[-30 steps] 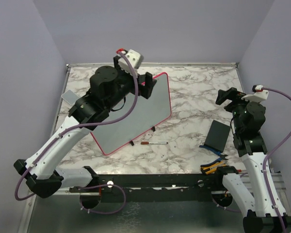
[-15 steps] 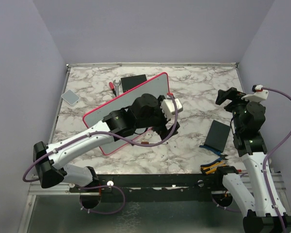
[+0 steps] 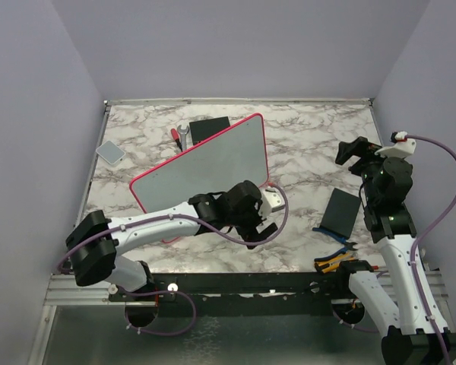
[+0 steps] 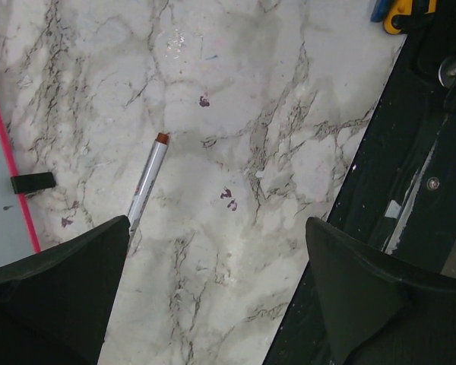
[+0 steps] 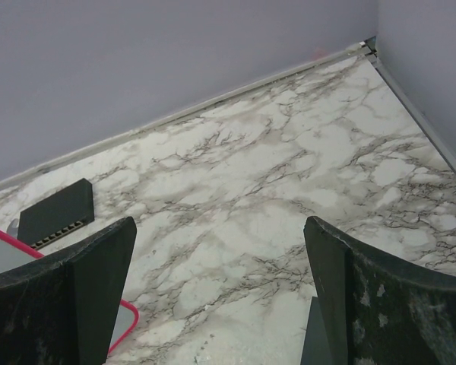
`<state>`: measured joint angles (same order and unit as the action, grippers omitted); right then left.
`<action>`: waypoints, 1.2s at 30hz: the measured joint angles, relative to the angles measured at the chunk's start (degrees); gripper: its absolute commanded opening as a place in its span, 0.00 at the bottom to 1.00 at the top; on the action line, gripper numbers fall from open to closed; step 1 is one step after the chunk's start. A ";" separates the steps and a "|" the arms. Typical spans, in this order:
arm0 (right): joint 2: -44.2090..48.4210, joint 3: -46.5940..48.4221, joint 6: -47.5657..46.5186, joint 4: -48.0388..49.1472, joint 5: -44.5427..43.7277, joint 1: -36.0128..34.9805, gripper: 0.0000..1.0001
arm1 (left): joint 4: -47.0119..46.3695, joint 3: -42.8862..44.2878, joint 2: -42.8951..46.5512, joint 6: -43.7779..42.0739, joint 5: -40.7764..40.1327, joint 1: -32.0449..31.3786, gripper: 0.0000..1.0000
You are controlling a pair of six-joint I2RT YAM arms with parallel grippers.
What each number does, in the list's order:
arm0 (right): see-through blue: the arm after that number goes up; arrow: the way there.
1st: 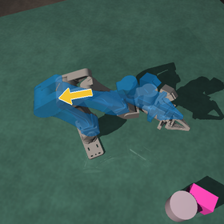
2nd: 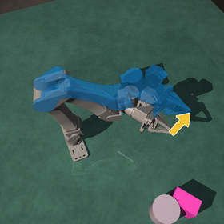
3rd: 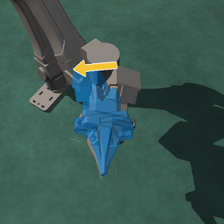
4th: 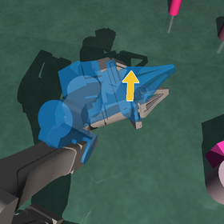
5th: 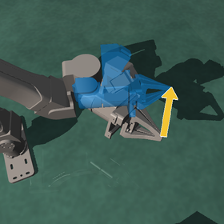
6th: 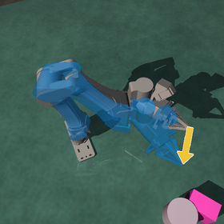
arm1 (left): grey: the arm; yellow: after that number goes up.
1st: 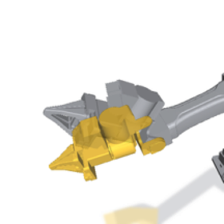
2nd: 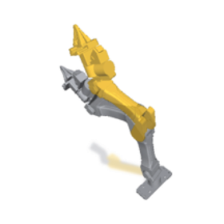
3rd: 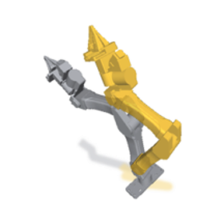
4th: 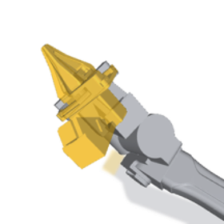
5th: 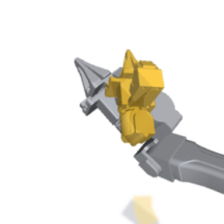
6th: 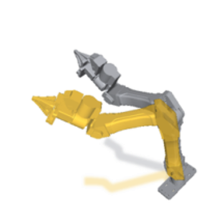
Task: Write a sentence on the whiteboard
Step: Pick up the whiteboard marker at the center of the board.
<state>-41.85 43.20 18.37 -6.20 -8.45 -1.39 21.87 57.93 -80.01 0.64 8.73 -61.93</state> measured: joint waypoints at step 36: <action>0.63 -0.44 0.02 0.07 0.87 0.00 0.95 | -4.42 3.50 -19.76 -4.76 -16.52 -2.29 0.48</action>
<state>-41.21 42.76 18.39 -6.13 -7.57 -1.39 17.45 61.43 -99.77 -4.12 -7.79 -64.23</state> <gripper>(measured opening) 0.954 0.513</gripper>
